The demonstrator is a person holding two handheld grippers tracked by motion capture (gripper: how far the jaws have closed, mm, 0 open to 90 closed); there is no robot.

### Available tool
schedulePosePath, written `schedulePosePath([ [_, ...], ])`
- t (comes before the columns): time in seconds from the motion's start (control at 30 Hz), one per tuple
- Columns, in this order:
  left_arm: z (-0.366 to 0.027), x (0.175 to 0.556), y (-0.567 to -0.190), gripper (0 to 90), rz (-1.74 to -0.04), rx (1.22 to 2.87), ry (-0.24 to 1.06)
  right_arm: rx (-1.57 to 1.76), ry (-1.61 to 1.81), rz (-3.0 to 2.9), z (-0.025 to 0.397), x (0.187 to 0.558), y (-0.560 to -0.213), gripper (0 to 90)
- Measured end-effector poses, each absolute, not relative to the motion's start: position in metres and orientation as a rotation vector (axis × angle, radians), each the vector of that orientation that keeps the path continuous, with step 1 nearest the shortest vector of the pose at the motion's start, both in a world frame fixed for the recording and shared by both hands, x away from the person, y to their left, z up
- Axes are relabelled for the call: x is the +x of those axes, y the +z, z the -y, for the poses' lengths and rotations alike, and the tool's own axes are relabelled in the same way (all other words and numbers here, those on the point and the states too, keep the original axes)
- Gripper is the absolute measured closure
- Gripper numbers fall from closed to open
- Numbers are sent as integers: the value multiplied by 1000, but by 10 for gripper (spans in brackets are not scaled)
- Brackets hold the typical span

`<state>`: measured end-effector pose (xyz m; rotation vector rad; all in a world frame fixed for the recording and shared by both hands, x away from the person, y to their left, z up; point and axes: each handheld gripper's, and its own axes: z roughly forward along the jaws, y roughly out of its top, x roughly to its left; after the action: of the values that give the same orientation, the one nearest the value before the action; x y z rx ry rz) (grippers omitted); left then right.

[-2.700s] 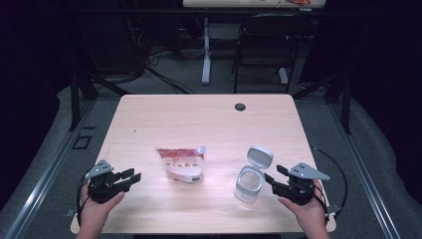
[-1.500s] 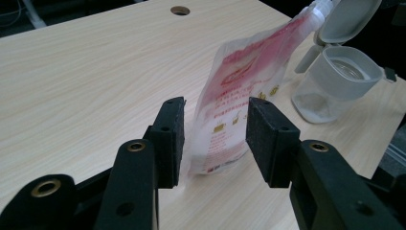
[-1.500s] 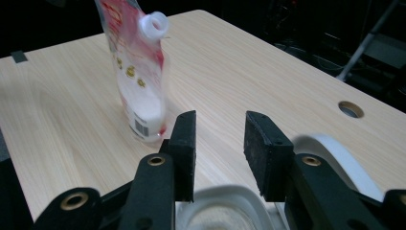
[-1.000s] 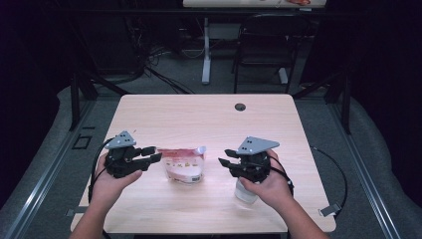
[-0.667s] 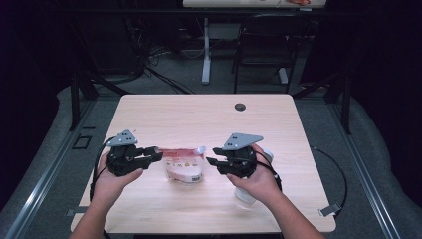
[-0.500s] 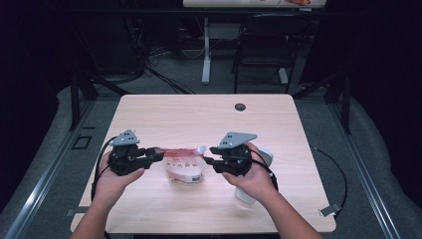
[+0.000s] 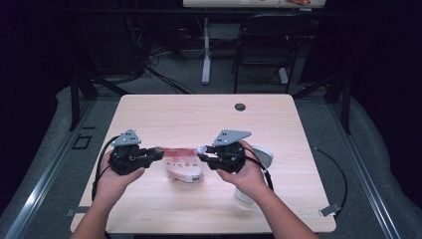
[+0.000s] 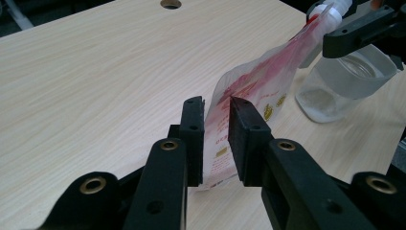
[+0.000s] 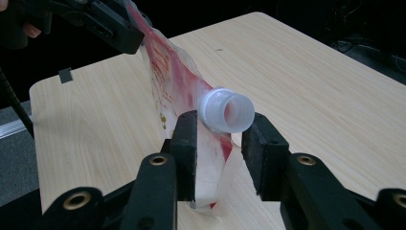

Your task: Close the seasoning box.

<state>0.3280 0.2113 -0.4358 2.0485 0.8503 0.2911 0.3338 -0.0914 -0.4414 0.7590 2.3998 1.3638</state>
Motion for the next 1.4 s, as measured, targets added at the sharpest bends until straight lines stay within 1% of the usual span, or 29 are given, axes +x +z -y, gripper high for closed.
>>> schedulePosePath([
  [0.27, -210, 327, -433, 847, -847, 2077, 319, 761, 1364, -2413, 91, 334, -439, 687],
  [0.33, -210, 326, -432, 896, -846, 2074, 323, 767, 1379, -2417, 91, 334, -439, 694],
  [0.6, -205, 322, -429, 900, -825, 2086, 319, 759, 1396, -2418, 96, 328, -434, 698],
  [0.9, -189, 312, -423, 900, -768, 2099, 306, 755, 1370, -2436, 113, 319, -428, 694],
  [1.4, -168, 299, -426, 900, -706, 2119, 255, 731, 1285, -2469, 137, 300, -425, 688],
])
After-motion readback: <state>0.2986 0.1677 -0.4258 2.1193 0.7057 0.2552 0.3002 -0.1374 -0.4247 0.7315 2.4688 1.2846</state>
